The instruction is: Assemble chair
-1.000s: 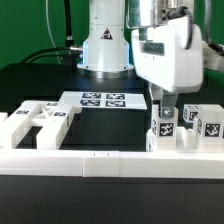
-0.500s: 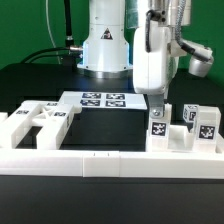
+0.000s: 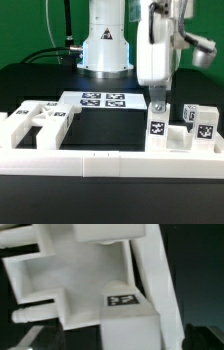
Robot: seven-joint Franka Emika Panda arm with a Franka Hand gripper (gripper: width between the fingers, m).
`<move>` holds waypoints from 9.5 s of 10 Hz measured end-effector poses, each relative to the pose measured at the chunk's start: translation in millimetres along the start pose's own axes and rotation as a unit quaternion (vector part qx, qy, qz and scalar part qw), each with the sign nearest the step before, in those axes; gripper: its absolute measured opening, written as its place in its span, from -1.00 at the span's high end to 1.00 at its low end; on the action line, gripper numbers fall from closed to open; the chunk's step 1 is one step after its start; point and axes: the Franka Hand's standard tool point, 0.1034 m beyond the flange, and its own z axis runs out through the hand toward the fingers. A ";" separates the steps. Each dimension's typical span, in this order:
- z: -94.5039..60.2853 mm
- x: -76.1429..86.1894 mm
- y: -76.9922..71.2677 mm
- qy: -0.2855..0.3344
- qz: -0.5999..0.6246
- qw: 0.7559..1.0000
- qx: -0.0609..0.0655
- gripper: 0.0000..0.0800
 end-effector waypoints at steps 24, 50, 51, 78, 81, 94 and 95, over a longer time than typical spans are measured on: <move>-9.5 5.1 15.4 0.012 -0.707 0.707 -0.026 -0.62; 76.3 28.5 32.1 0.068 -0.766 0.638 -0.031 -0.62; 76.8 30.2 32.0 0.068 -0.766 0.639 -0.032 -0.52; 11.7 108.5 50.1 -0.255 -0.678 0.599 -0.341 0.91; 17.2 113.4 60.3 -0.297 -0.634 0.584 -0.410 0.91; 0.8 128.9 69.5 -0.363 -0.612 0.552 -0.435 -0.60; -8.5 135.0 65.2 -0.361 -0.628 0.540 -0.428 -0.60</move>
Offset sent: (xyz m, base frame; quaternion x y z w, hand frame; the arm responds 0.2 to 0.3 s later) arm 0.0000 0.0000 0.0000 0.0000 0.0000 0.0000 1.0000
